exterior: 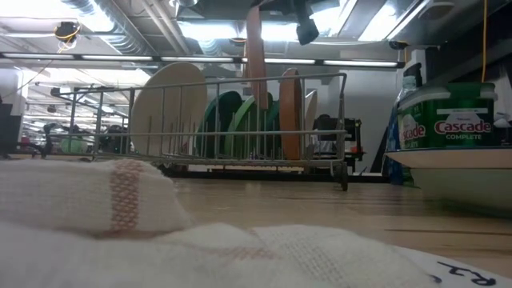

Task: Sort dishes
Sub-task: Put the light pink plate in the dish rack

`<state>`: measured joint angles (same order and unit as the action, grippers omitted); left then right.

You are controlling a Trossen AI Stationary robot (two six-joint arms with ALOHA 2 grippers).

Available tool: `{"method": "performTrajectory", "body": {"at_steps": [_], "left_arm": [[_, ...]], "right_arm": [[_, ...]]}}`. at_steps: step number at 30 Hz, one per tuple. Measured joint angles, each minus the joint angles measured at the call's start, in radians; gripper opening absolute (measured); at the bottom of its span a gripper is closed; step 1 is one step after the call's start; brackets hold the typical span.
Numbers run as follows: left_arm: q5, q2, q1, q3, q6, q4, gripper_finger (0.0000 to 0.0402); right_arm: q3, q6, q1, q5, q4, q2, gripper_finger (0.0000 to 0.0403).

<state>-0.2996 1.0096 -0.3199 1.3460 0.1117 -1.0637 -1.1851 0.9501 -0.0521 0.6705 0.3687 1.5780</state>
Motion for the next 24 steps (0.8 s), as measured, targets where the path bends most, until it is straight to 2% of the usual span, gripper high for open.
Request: {"method": "performTrajectory", "body": {"at_steps": [18, 24], "left_arm": [[0.0, 0.0, 0.0, 0.0, 0.0, -0.004, 0.0129], [0.0, 0.0, 0.0, 0.0, 0.0, -0.004, 0.0129]], "right_arm": [[0.0, 0.076, 0.0, 0.057, -0.019, 0.026, 0.0006], [0.0, 0.072, -0.001, 0.054, 0.045, 0.026, 0.0006]]}}
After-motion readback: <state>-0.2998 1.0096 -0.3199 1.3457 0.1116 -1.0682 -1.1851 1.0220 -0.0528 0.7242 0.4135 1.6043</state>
